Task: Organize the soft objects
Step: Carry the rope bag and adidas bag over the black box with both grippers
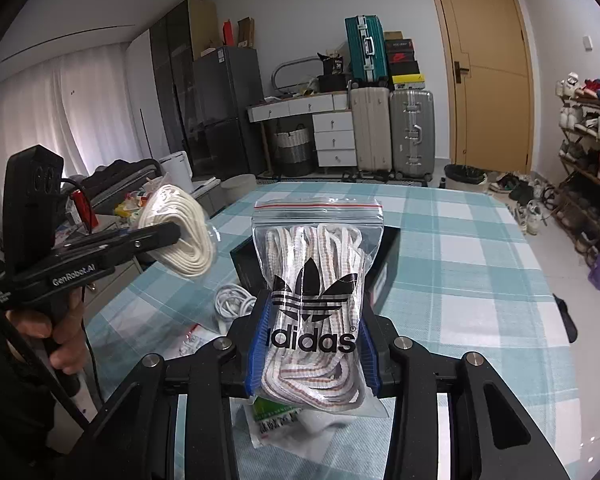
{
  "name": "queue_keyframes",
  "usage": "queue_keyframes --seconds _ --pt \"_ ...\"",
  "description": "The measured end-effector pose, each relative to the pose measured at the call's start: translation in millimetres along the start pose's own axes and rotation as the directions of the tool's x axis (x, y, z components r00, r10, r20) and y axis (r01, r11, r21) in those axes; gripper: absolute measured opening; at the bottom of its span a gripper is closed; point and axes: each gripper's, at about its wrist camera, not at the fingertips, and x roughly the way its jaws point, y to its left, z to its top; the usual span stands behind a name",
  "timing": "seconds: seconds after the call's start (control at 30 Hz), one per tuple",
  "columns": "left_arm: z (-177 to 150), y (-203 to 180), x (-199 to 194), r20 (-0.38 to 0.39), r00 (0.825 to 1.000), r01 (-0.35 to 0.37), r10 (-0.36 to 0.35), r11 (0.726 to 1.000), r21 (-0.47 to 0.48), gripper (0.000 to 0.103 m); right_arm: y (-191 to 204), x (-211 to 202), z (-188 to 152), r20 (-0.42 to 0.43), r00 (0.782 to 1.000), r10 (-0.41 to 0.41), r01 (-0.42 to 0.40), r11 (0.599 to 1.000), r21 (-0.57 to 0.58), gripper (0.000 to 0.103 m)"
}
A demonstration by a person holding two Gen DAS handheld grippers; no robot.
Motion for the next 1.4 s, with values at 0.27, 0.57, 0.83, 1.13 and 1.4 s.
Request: queue_keyframes --seconds 0.27,0.57,0.83,1.13,1.4 --pt "15.4 2.3 17.8 0.006 1.0 -0.007 0.007 1.0 0.015 0.013 -2.2 16.5 17.3 -0.002 1.0 0.025 -0.025 1.0 0.016 0.039" --pt "29.0 8.3 44.6 0.007 1.0 -0.018 0.018 1.0 0.014 0.013 -6.2 43.6 33.6 -0.017 0.999 0.04 -0.039 0.999 0.031 0.039" --pt "29.6 11.1 70.4 -0.01 1.0 -0.024 0.024 1.0 0.003 0.013 -13.9 71.0 44.5 -0.034 0.999 0.028 -0.027 0.999 0.041 0.039" --pt "29.5 8.2 97.6 -0.03 0.999 -0.032 0.032 0.999 0.012 0.013 -19.9 101.0 47.9 -0.04 0.999 0.005 -0.004 1.0 0.029 0.039" --pt "22.1 7.2 116.5 -0.063 0.996 -0.065 0.067 0.997 0.041 0.013 -21.5 124.0 49.2 -0.062 0.998 -0.031 0.031 1.0 -0.008 0.039"
